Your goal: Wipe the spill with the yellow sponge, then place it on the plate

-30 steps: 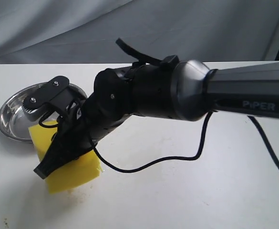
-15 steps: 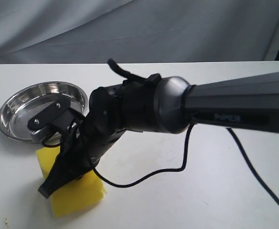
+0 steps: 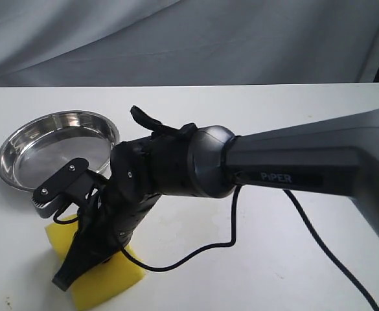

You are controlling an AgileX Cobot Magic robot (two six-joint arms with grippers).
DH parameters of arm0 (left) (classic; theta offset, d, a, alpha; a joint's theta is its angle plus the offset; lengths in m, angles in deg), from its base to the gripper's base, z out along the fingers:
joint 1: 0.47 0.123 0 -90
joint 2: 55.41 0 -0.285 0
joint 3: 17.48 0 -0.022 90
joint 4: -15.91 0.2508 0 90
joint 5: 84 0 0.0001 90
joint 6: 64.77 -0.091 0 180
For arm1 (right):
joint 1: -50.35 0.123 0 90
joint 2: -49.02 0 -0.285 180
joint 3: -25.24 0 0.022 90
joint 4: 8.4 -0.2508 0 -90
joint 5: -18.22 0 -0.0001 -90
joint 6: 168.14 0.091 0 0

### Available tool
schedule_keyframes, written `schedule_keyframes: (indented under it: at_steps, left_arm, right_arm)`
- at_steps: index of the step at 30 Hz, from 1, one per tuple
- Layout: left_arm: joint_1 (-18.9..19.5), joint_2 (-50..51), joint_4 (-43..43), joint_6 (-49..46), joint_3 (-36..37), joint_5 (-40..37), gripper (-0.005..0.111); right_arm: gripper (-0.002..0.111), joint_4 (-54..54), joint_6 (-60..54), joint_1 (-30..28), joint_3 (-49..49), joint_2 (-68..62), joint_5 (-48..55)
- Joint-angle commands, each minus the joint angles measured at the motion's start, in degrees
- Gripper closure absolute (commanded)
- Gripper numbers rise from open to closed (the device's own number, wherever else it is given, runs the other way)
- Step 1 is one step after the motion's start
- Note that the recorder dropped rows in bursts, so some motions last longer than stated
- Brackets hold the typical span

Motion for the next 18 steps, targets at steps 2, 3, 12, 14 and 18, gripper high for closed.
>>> schedule_keyframes:
  at_steps: [2, 3, 12, 14, 18]
  left_arm:
    - [-0.4, -0.3, -0.4, 0.1, 0.2, 0.4, 0.107]
    - [-0.4, -0.3, -0.4, 0.1, 0.2, 0.4, 0.107]
    - [-0.4, -0.3, -0.4, 0.1, 0.2, 0.4, 0.107]
    - [-0.4, -0.3, -0.4, 0.1, 0.2, 0.4, 0.107]
    - [-0.4, -0.3, -0.4, 0.1, 0.2, 0.4, 0.107]
  right_arm:
    - [0.098, 16.7, 10.7, 0.0, 0.7, -1.1, 8.7]
    - [0.098, 19.3, 12.8, 0.0, 0.7, -1.1, 9.4]
    - [0.098, 27.0, 19.4, -3.9, 0.7, -1.1, 12.4]
    - [0.098, 27.0, 19.6, -5.2, 0.7, -1.1, 12.4]
    - [0.098, 26.9, 19.6, -7.1, 0.7, 0.2, 12.2]
